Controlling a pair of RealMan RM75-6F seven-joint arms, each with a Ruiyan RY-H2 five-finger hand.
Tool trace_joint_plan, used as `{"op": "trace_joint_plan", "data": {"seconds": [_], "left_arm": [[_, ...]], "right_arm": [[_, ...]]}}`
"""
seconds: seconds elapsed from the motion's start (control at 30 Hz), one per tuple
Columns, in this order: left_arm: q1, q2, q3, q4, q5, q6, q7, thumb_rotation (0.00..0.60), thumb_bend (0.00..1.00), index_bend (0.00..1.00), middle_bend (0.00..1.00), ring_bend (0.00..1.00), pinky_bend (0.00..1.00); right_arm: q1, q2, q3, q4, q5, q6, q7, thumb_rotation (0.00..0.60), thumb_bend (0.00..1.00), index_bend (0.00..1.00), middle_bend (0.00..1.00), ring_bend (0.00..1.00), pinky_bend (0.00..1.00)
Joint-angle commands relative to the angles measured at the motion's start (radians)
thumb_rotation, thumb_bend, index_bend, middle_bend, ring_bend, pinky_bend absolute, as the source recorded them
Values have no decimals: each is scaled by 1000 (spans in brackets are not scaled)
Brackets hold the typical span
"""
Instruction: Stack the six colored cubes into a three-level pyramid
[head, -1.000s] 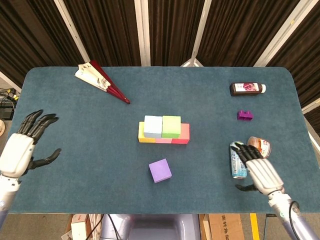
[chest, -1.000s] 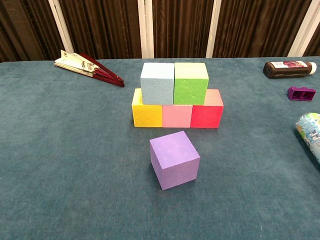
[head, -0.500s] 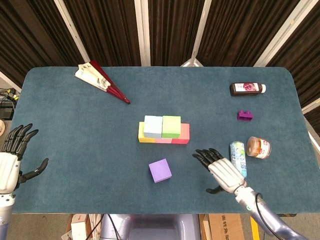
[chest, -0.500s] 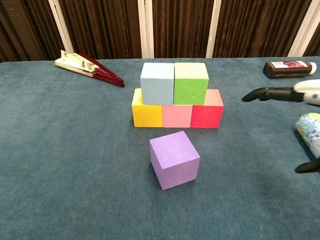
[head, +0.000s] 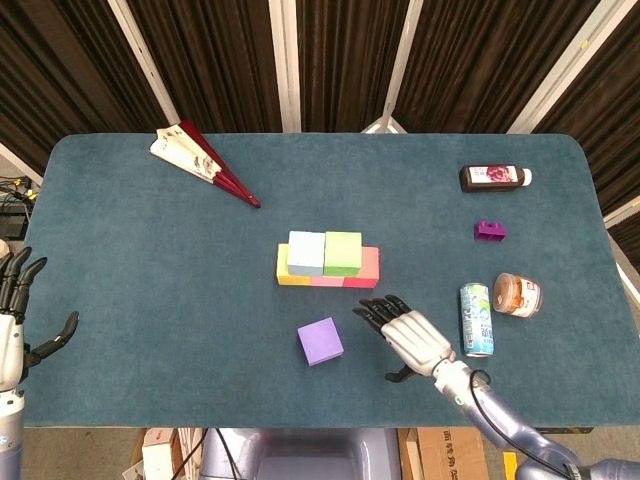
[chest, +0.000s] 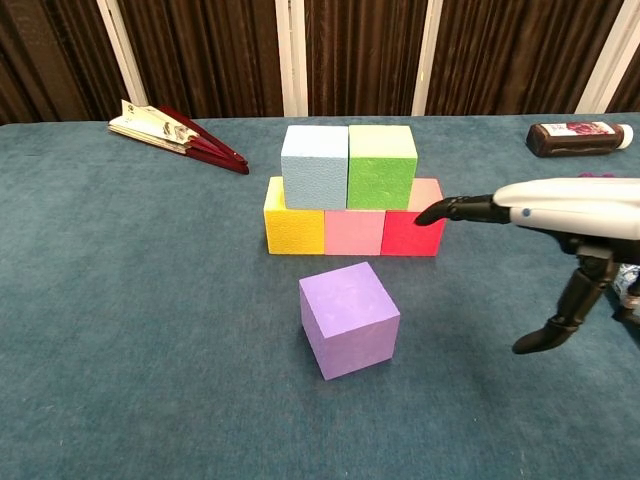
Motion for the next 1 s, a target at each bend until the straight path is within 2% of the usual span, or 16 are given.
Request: {"op": "trace_joint_plan", "data": {"seconds": [0.03, 0.2, 0.43, 1.0], "left_arm": [[5, -10, -13, 9, -3, 8, 3, 600, 358, 129, 31, 0, 0], [10, -23, -32, 18, -13, 8, 3, 600, 358, 129, 33, 0, 0], [12, -35, -53, 26, -38, -18, 20, 600, 359, 129, 31, 0, 0], [22, -53, -86, 13, -59, -44, 20, 600, 360, 129, 25, 0, 0]], "right_arm": [[50, -26, 11, -17, 65, -31, -41, 600, 129, 39, 13, 38, 0], [101, -41, 25, -35, 132, -44, -70, 600, 129, 60, 45, 59, 0], [156, -90, 47, -25, 209, 5, -115, 600, 129, 100, 79, 75, 0], [236, -178, 26, 65, 279, 32, -133, 600, 130, 207, 173, 92, 0]]}}
